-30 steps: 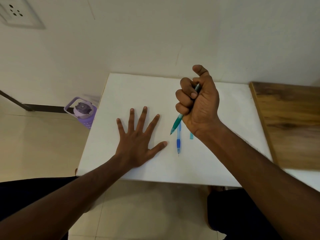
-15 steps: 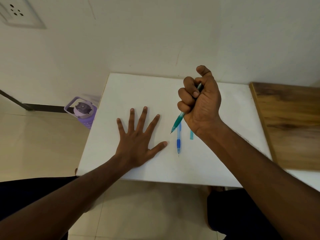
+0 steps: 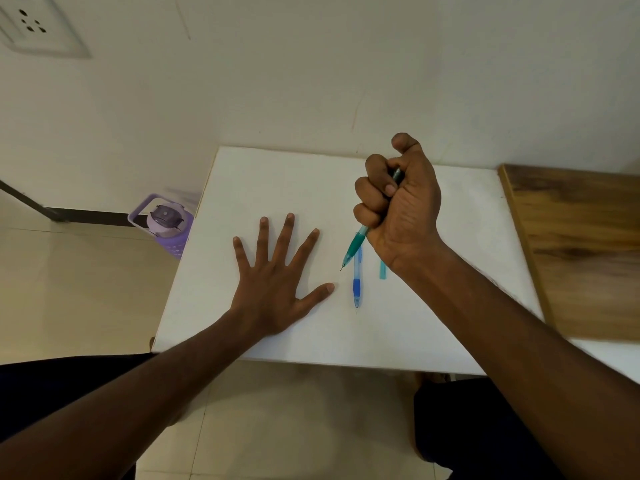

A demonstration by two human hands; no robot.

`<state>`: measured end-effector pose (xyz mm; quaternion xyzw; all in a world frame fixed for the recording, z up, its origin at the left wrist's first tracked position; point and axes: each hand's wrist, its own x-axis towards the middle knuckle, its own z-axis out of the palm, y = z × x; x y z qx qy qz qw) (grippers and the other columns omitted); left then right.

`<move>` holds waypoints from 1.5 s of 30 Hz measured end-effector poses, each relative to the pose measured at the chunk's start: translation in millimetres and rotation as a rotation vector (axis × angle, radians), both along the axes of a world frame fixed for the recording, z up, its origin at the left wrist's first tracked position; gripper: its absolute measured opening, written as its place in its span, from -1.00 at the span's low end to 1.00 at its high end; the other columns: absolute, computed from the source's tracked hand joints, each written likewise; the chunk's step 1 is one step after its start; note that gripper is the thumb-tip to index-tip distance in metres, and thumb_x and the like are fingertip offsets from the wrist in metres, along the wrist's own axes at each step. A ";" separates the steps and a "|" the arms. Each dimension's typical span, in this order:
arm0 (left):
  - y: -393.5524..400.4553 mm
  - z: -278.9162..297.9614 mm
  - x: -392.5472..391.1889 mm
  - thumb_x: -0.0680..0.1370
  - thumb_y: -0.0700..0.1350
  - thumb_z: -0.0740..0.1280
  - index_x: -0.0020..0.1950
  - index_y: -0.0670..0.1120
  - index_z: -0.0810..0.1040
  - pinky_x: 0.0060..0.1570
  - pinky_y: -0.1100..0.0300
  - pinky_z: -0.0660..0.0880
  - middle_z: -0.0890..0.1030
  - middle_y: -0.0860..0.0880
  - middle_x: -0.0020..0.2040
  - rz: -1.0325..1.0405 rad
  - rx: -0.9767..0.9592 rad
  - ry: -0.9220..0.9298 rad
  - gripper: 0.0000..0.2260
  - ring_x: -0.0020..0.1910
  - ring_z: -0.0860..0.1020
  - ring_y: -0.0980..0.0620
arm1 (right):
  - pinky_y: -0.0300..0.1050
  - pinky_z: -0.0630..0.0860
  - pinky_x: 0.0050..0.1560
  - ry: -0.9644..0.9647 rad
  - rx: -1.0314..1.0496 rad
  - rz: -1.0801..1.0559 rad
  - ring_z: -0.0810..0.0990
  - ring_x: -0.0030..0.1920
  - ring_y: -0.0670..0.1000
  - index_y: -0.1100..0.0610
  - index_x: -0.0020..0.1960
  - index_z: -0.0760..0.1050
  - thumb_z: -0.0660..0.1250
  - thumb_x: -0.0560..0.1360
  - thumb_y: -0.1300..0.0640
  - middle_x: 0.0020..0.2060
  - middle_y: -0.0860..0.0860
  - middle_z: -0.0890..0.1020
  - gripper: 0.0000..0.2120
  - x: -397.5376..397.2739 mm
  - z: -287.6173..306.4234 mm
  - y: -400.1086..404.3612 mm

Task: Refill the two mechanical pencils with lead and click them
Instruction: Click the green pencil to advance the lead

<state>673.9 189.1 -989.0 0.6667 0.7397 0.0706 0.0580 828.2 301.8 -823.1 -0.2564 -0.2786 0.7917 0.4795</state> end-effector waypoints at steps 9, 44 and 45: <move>0.6 -1.1 -0.2 0.53 0.62 -0.09 0.73 0.24 -0.21 0.53 -0.58 -0.17 -0.29 0.00 0.75 0.004 -0.004 0.008 -0.13 0.72 -0.25 -0.28 | -0.31 0.05 -0.47 0.001 0.010 0.009 0.06 -0.49 -0.07 0.04 -0.01 0.38 0.02 0.70 0.17 -0.47 -0.05 0.27 -0.80 1.0 -1.6 0.9; -17.6 100.1 35.1 0.67 0.42 -0.12 0.14 0.09 0.81 0.13 0.02 0.48 0.75 0.01 0.25 0.611 -0.268 -1.822 -0.25 0.14 0.70 -0.01 | -0.32 0.16 -0.60 0.149 -0.217 -0.137 0.18 -0.58 -0.11 0.08 -0.09 0.43 0.08 0.65 0.07 -0.51 -0.05 0.29 -0.78 8.1 -10.2 19.9; -18.2 99.2 36.0 0.66 0.43 -0.12 0.15 0.08 0.80 0.12 0.03 0.49 0.74 0.01 0.27 0.593 -0.272 -1.844 -0.25 0.11 0.71 0.01 | -0.32 0.17 -0.60 0.138 -0.213 -0.141 0.18 -0.58 -0.11 0.08 -0.09 0.44 0.09 0.65 0.07 -0.51 -0.05 0.29 -0.78 8.6 -10.5 20.1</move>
